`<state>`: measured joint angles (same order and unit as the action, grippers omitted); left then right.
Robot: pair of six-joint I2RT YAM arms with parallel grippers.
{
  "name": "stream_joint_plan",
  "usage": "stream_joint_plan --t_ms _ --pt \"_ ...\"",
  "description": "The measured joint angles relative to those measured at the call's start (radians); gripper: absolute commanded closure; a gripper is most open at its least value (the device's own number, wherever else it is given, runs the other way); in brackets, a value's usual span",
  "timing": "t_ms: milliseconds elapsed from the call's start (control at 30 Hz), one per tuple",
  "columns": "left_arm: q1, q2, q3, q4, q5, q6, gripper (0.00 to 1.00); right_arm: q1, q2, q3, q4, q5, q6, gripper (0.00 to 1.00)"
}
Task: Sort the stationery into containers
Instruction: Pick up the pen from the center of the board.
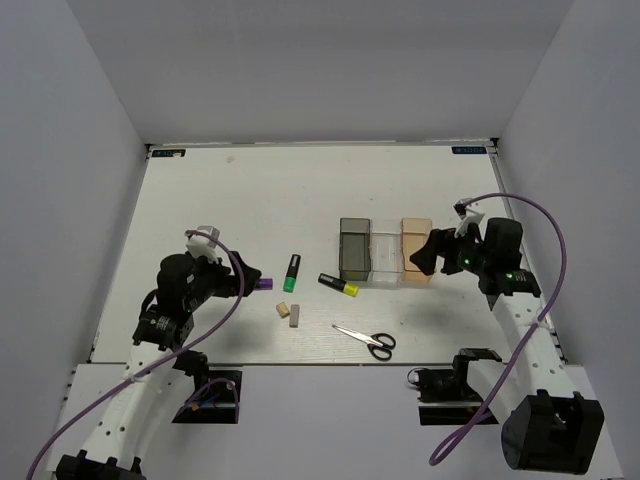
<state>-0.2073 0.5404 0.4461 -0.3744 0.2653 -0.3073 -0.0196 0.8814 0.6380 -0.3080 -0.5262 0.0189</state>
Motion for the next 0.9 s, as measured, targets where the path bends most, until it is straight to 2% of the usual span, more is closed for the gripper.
stream_joint_plan --t_ms 100,300,367,433,467,500,533,567,667,700,733,767,800,900 --pt "0.000 0.006 0.000 0.002 0.017 0.000 0.00 0.000 0.004 0.000 -0.027 -0.008 -0.041 0.10" --pt "0.000 0.041 0.000 0.001 0.044 0.000 0.00 0.000 0.042 0.043 -0.181 -0.053 -0.268 0.10" --pt "0.000 0.055 0.000 0.001 0.051 0.000 0.04 0.000 0.056 0.066 -0.235 -0.061 -0.349 0.10" --pt "0.000 0.068 0.000 0.001 0.058 -0.003 0.19 0.000 0.054 0.069 -0.280 -0.087 -0.426 0.10" --pt "0.000 0.072 0.000 0.001 0.061 -0.003 0.34 0.000 0.049 0.065 -0.299 -0.102 -0.453 0.24" --pt "0.000 0.076 0.000 0.001 0.062 -0.008 0.79 0.000 0.040 0.058 -0.310 -0.119 -0.489 0.54" --pt "0.000 0.080 0.000 0.000 0.063 -0.010 0.98 0.000 0.027 0.050 -0.319 -0.139 -0.521 0.92" --pt "0.000 0.086 0.000 -0.002 0.063 -0.004 1.00 0.001 0.011 0.037 -0.328 -0.163 -0.541 1.00" --pt "-0.007 0.108 0.005 -0.019 0.049 0.000 1.00 0.004 -0.030 0.013 -0.364 -0.227 -0.570 1.00" --pt "-0.009 0.115 0.007 -0.025 0.041 0.000 0.76 0.007 -0.039 0.011 -0.372 -0.245 -0.578 0.68" --pt "-0.011 0.124 0.009 -0.032 0.024 0.003 0.53 0.015 -0.045 0.011 -0.383 -0.263 -0.582 0.60" --pt "-0.012 0.132 0.012 -0.043 0.004 0.001 0.22 0.030 -0.048 0.011 -0.392 -0.271 -0.598 0.39" --pt "-0.013 0.140 0.017 -0.060 -0.021 -0.003 0.18 0.048 -0.048 0.011 -0.404 -0.282 -0.612 0.35" --pt "-0.014 0.178 0.044 -0.111 -0.109 -0.029 0.13 0.121 -0.043 0.006 -0.443 -0.281 -0.673 0.34"
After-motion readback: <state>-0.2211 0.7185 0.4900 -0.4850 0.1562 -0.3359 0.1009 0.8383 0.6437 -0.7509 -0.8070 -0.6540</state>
